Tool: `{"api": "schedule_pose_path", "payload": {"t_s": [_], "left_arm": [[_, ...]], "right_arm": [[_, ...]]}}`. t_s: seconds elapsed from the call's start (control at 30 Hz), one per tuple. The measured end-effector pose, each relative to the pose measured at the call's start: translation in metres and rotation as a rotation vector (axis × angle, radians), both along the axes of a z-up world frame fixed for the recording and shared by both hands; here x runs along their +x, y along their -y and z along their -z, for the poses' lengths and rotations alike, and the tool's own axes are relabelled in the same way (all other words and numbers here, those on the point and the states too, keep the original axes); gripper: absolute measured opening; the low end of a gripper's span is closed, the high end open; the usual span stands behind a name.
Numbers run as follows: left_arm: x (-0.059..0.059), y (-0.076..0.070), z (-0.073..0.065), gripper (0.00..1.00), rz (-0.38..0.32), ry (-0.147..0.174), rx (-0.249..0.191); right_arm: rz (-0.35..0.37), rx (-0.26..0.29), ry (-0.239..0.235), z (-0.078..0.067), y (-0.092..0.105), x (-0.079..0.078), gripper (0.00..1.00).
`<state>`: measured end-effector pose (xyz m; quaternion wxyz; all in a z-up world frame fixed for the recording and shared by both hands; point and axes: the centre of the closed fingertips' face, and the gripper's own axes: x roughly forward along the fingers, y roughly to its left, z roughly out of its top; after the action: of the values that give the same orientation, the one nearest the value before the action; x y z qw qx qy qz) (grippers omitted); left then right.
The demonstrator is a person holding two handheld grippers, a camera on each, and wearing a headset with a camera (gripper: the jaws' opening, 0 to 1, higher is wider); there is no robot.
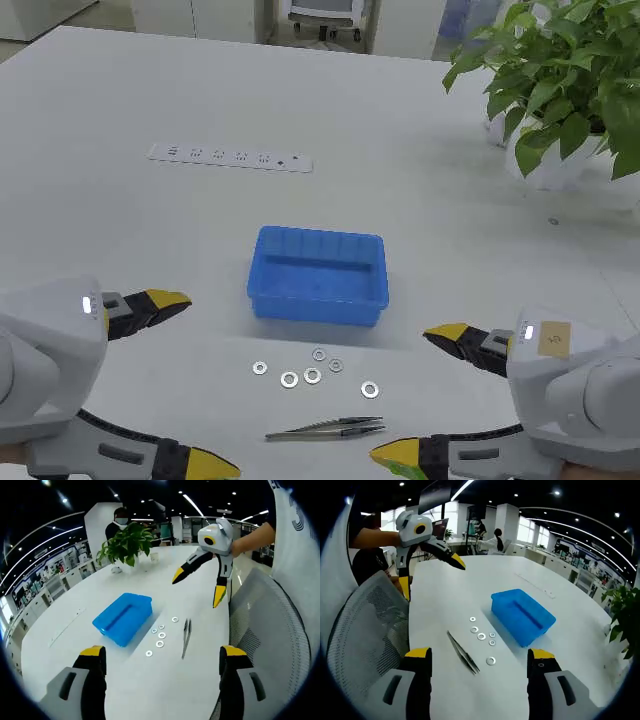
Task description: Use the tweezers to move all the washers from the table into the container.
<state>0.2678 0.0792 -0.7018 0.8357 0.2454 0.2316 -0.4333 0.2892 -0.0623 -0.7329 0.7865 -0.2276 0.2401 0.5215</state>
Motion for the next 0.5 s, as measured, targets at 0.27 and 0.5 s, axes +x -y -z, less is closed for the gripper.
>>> {"api": "schedule_pose_path", "payload": {"t_s": [0.27,0.5], "left_arm": [[0.001,-0.005,0.008,0.97,-0.047,-0.023,-0.018],[0.006,-0.001,-0.015,0.97,-0.075,0.02,-0.076]], "right_arm": [[0.009,-0.022,0.017,0.001,0.017,0.002,0.75],[-0.002,-0.011,0.033,-0.001,0.014,0.007,0.76]]}}
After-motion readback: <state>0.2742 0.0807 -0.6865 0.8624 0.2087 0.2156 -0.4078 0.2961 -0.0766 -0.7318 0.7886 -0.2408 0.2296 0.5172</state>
